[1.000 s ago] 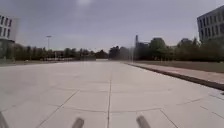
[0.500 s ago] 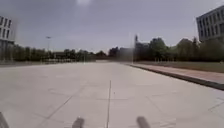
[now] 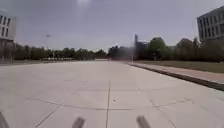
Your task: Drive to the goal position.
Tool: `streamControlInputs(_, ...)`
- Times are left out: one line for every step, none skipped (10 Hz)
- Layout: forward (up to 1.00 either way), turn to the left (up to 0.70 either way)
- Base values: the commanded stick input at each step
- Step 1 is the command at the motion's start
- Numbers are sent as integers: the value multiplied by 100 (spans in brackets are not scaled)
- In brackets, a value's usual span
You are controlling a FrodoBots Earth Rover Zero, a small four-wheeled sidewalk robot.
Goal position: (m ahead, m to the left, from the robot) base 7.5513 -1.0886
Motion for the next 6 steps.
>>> streamControlInputs(70, 0)
streamControlInputs(70, 0)
streamControlInputs(70, 0)
streamControlInputs(70, 0)
streamControlInputs(70, 0)
streamControlInputs(70, 0)
